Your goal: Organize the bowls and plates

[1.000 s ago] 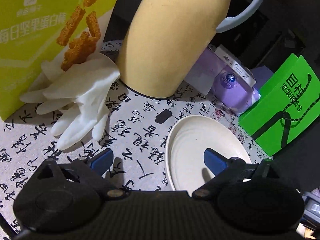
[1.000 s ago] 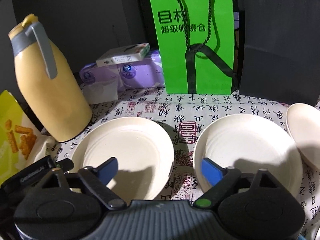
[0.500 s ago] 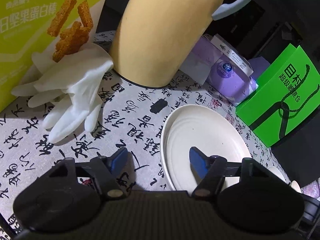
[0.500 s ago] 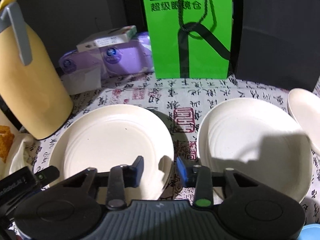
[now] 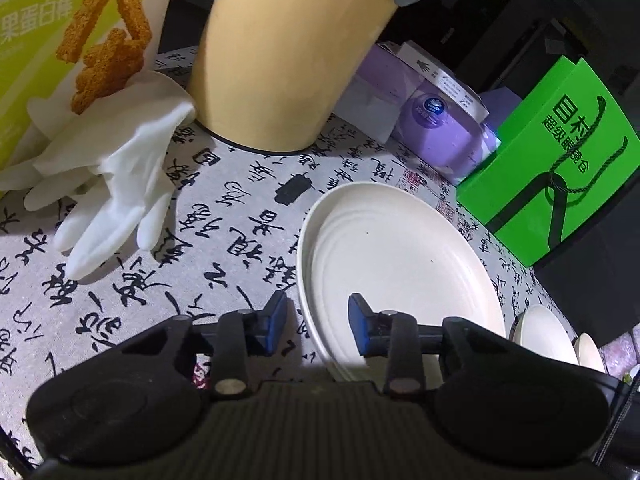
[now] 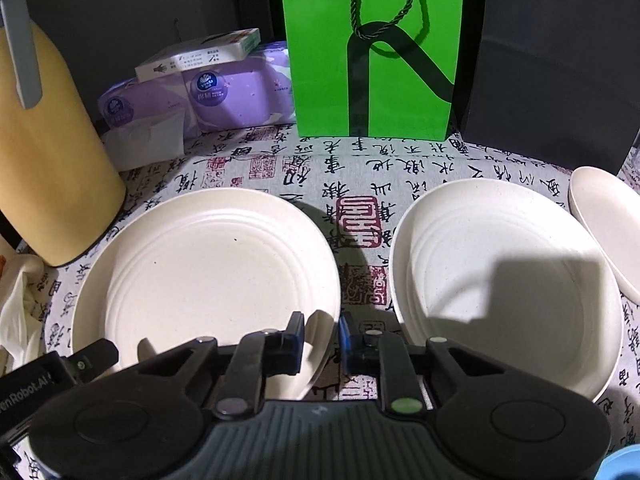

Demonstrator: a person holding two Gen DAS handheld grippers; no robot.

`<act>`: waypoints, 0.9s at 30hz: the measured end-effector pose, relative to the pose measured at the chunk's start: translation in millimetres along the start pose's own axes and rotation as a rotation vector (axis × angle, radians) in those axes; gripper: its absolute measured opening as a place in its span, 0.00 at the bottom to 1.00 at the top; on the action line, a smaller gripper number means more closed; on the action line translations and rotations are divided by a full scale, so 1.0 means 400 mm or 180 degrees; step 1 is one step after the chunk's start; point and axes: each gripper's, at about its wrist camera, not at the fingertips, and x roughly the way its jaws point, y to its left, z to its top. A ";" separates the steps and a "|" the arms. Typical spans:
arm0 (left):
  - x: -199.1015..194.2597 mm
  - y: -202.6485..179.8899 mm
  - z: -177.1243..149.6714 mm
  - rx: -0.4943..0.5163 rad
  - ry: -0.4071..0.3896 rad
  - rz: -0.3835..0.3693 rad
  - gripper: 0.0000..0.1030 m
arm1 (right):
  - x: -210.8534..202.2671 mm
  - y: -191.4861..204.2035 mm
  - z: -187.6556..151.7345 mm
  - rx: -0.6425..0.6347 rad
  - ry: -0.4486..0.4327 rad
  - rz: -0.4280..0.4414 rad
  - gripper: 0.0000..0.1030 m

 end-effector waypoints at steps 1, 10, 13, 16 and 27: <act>0.000 -0.002 -0.001 0.0014 0.0008 0.0005 0.28 | 0.000 0.001 0.000 -0.0026 0.0011 -0.0034 0.10; 0.001 -0.009 -0.003 0.0079 -0.0006 0.0026 0.25 | -0.010 0.006 -0.012 -0.0134 -0.0035 -0.0048 0.10; -0.001 -0.011 -0.003 0.0098 -0.0028 0.0040 0.25 | -0.018 0.009 -0.016 -0.0167 -0.0074 -0.0058 0.10; -0.003 -0.013 -0.004 0.0107 -0.0039 0.0051 0.25 | -0.025 0.015 -0.019 -0.0209 -0.0104 -0.0075 0.10; -0.014 0.002 0.001 -0.0019 -0.0131 0.0153 0.26 | -0.043 0.019 -0.053 -0.0260 -0.0029 -0.0015 0.11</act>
